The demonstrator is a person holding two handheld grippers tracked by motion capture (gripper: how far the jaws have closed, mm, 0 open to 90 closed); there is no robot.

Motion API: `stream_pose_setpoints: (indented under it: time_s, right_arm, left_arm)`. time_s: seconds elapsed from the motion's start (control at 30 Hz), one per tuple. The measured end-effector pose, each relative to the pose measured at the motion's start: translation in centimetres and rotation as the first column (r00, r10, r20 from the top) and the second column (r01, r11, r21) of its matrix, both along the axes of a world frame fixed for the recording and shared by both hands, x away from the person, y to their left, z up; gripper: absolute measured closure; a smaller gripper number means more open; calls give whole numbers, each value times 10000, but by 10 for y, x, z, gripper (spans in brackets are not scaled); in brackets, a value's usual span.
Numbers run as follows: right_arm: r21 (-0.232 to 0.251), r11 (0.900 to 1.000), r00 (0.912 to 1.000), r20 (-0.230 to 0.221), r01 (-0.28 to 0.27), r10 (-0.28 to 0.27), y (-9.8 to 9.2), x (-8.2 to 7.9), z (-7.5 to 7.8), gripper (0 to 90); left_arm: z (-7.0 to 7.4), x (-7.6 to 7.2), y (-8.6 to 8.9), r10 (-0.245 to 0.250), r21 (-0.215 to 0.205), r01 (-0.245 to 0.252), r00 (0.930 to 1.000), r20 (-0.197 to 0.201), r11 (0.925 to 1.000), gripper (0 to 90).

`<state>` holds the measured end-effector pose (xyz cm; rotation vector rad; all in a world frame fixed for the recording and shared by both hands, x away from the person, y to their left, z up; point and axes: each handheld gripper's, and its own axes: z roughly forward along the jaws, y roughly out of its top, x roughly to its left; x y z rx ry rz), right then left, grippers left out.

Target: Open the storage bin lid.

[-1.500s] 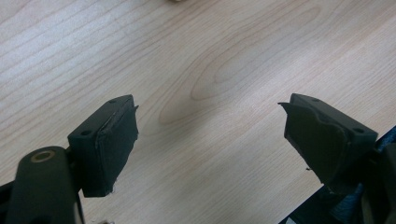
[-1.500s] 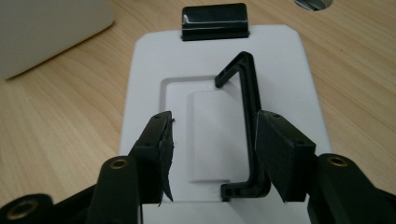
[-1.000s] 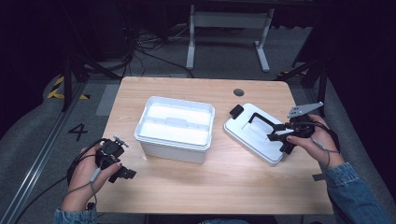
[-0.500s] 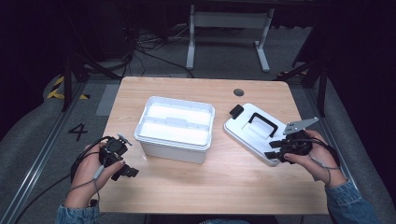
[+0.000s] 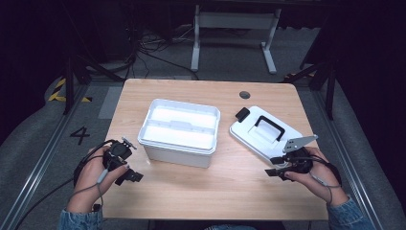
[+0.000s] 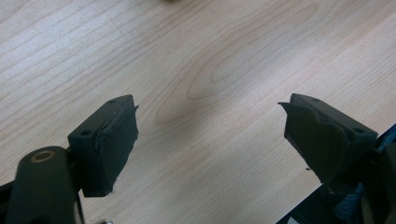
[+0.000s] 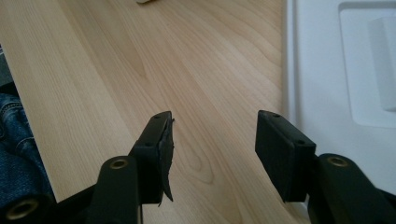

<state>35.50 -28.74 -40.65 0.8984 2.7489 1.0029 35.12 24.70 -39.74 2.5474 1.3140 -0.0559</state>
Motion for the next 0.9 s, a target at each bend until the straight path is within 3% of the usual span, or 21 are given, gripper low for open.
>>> stream_pose_setpoints:
  time_s: [0.1, 0.4, 0.63, 0.7, 0.9]
  right_arm:
    - [-249, 9997, 10000, 66, -21, 23, 5, -3, -5, 474]
    - [-283, 9994, 9982, -570, -177, 161, 15, -1, -32, 474]
    - [-206, 9988, 9985, -340, -436, 428, 18, -1, -46, 475]
    - [-62, 9985, 9985, 62, -544, 545, 19, 0, -51, 475]
    - [327, 9978, 9982, 217, -575, 568, 22, 1, -59, 463]
  left_arm:
    - [-1, 1, -1, -50, 49, 50, 10000, -45, 10000, 183]
    - [-3, 2, -3, -164, 154, 164, 9999, -11, 9997, 184]
    - [-3, 3, -4, -183, 191, 183, 9998, 3, 9997, 185]
    - [-3, 3, -4, -162, 177, 163, 9999, -51, 9997, 185]
    - [-4, 4, -5, -178, 162, 179, 9998, -68, 9997, 185]
